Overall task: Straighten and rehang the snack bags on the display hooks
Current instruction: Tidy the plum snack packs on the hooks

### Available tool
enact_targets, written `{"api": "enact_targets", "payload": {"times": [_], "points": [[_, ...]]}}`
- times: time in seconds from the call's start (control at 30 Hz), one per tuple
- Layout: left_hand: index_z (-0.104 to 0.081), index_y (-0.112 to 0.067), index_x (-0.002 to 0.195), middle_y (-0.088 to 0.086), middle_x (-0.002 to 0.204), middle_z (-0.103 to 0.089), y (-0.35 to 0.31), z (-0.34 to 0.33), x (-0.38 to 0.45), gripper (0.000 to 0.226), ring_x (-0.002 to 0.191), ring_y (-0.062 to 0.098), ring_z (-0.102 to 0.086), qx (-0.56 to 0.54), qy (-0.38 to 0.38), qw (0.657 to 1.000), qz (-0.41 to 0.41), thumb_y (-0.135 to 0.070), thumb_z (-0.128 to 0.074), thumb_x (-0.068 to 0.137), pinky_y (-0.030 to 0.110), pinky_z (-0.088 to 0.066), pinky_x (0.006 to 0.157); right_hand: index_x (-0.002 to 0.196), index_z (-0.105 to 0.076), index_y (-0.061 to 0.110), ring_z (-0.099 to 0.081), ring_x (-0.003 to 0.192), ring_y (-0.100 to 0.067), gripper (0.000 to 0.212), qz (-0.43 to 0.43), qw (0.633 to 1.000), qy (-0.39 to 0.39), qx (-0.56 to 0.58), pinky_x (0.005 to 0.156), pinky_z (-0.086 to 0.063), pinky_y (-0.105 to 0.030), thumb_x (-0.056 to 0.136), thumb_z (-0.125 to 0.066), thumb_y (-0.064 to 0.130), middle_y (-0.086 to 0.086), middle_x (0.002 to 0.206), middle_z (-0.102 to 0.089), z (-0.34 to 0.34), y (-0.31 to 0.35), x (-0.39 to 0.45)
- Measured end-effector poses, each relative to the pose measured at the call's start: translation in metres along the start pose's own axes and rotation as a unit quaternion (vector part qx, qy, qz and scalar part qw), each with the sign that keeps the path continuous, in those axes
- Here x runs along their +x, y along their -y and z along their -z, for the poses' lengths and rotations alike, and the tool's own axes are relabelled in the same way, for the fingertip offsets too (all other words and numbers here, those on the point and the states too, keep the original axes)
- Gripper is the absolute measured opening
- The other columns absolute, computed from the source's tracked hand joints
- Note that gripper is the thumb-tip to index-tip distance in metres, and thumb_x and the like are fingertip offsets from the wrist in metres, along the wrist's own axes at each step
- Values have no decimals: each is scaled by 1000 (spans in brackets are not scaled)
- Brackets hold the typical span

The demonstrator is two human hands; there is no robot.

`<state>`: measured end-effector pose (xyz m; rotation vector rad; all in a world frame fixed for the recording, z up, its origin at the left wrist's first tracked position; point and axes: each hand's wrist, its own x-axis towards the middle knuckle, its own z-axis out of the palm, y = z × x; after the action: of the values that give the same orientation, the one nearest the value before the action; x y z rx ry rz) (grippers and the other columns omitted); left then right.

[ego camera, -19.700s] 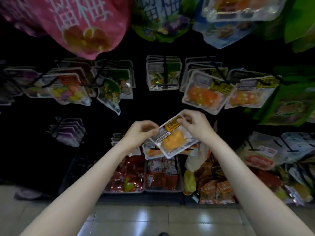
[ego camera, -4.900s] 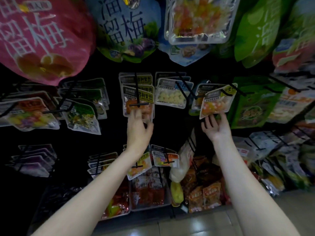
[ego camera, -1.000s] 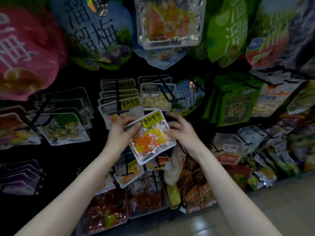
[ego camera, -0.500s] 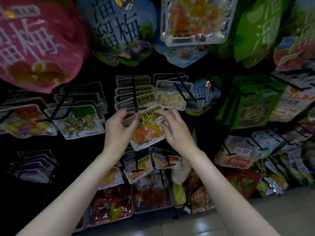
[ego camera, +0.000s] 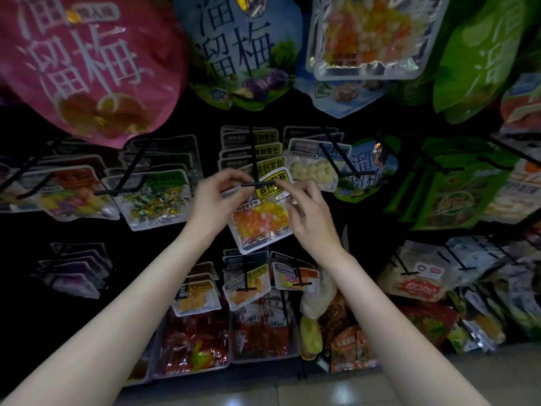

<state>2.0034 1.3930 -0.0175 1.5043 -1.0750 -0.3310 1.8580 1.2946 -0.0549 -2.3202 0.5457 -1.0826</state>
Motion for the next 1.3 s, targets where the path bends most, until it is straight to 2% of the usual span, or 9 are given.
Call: {"api": "enact_targets", "payload": {"times": [0.13, 0.37, 0.5, 0.7, 0.8, 0.9, 1.0, 1.17, 1.3], "points": [[-58, -26, 80, -6, 86, -63, -5, -4, -1, 30, 80, 4, -64, -27, -10, 1000, 13, 3, -59, 85, 14, -51, 70, 131, -53, 18, -46, 83, -9, 46, 4, 1000, -11, -15, 73, -43, -24, 91, -50, -3, -2, 101, -42, 5, 1, 1], [-60, -25, 81, -12, 73, -67, -7, 11, 12, 26, 64, -10, -59, -3, 68, 996, 54, 1, -59, 85, 8, -46, 59, 132, -53, 20, -44, 82, -10, 53, 20, 999, -6, -47, 70, -42, -23, 87, -50, -9, -1, 101, -40, 10, 2, 5], [-61, -10, 88, -13, 74, -66, -1, 7, 20, 20, 63, -14, -58, 38, 39, 997, 61, 8, -53, 86, 5, -45, 58, 135, -50, 22, -45, 79, -12, 57, 14, 997, 9, -77, 66, -45, -28, 87, -50, -9, -1, 104, -38, 10, 2, 9], [-55, -11, 120, 9, 120, -55, 17, -10, 25, 37, 107, 20, -54, 233, -113, 966, 8, 1, -55, 85, 23, -41, 84, 148, -19, 24, -43, 118, -28, 71, -98, 974, 100, -177, 85, -51, -33, 90, -51, 0, -10, 139, -22, -9, 4, 11], [-40, -10, 133, 5, 131, -38, 31, -9, -11, 49, 117, 13, -40, 202, -151, 968, 4, -2, -54, 87, 12, -29, 91, 138, -41, 15, -46, 118, -24, 46, -146, 980, 81, -113, 90, -38, -20, 93, -47, 5, -8, 138, -28, -24, -1, -11], [-34, -9, 136, -3, 126, -37, 60, 1, -63, 50, 111, 5, -43, 155, -168, 970, 82, -2, -52, 89, 12, -34, 87, 123, -55, 11, -48, 117, -23, 34, -164, 956, 225, -93, 91, -36, -22, 93, -44, -1, -8, 129, -42, -53, -15, -50], [-43, -6, 128, 3, 119, -50, 94, 15, -103, 40, 103, 16, -55, 164, -129, 964, 164, 3, -49, 89, 13, -40, 77, 135, -46, 12, -38, 130, -25, 47, -160, 928, 326, -83, 100, -33, -29, 92, -42, -7, -9, 140, -40, -86, -32, -75], [-52, -5, 118, 4, 112, -55, 111, 30, -130, 33, 99, 15, -54, 220, -57, 959, 170, 3, -51, 86, 18, -38, 82, 144, -32, 17, -27, 137, -28, 56, -201, 898, 363, -144, 106, -29, -34, 93, -42, -4, -11, 147, -34, -127, -68, -83], [-53, -8, 117, 2, 111, -56, 118, 34, -138, 29, 101, 16, -54, 229, -37, 957, 176, -1, -51, 88, 23, -39, 84, 133, -47, 15, -29, 130, -29, 41, -132, 907, 319, -241, 103, -25, -37, 94, -47, 5, -8, 138, -40, -146, -84, -82]]}}
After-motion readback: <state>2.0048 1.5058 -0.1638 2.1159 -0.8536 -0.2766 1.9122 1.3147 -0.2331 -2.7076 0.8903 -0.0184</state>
